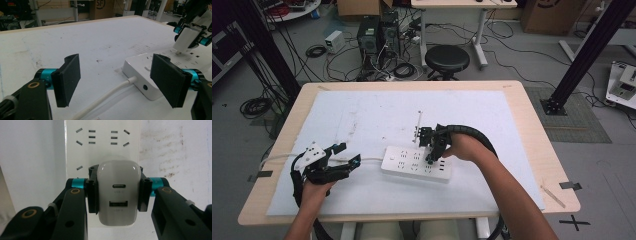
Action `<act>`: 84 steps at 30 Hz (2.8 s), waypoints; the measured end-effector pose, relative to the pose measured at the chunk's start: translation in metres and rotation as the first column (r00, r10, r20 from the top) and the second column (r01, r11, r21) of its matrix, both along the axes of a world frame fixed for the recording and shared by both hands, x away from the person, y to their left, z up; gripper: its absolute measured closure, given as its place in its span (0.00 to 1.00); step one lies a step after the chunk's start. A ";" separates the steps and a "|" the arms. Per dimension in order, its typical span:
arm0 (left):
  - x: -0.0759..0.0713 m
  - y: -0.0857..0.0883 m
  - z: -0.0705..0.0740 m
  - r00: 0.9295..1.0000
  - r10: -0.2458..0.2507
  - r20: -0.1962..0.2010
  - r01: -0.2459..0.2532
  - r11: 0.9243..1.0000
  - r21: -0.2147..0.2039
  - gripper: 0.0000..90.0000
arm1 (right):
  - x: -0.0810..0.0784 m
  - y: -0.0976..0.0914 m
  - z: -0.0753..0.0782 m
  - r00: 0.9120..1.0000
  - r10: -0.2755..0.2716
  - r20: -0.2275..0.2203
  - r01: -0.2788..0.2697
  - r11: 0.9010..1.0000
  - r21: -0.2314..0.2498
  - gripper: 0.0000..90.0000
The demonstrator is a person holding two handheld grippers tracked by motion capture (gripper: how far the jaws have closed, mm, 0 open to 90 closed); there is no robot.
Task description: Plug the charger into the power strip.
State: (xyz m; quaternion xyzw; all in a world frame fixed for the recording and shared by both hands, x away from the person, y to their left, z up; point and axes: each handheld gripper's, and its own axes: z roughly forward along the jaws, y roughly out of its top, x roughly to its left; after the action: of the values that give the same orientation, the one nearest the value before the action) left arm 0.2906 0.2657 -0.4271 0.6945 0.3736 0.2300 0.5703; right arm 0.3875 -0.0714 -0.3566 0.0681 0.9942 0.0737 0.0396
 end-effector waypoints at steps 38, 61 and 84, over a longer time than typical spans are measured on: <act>0.001 -0.006 0.004 1.000 0.007 0.009 -0.007 1.000 0.013 0.27 | 0.001 0.015 -0.012 0.998 -0.060 -0.011 0.059 0.995 -0.084 0.71; -0.001 0.000 0.003 1.000 0.008 -0.005 -0.008 1.000 0.003 0.27 | 0.005 -0.031 -0.015 0.975 -0.205 -0.084 0.219 0.953 0.211 0.45; -0.009 -0.003 0.004 1.000 0.000 -0.005 0.000 1.000 0.021 0.27 | -0.033 -0.117 -0.004 0.922 -0.387 -0.029 0.346 0.786 0.512 0.24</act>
State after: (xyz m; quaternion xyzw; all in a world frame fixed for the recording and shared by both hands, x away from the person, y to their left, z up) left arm 0.2812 0.2629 -0.4232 0.7011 0.3727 0.2321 0.5619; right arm 0.3545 -0.1879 -0.3604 0.2648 0.9046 0.3261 0.0722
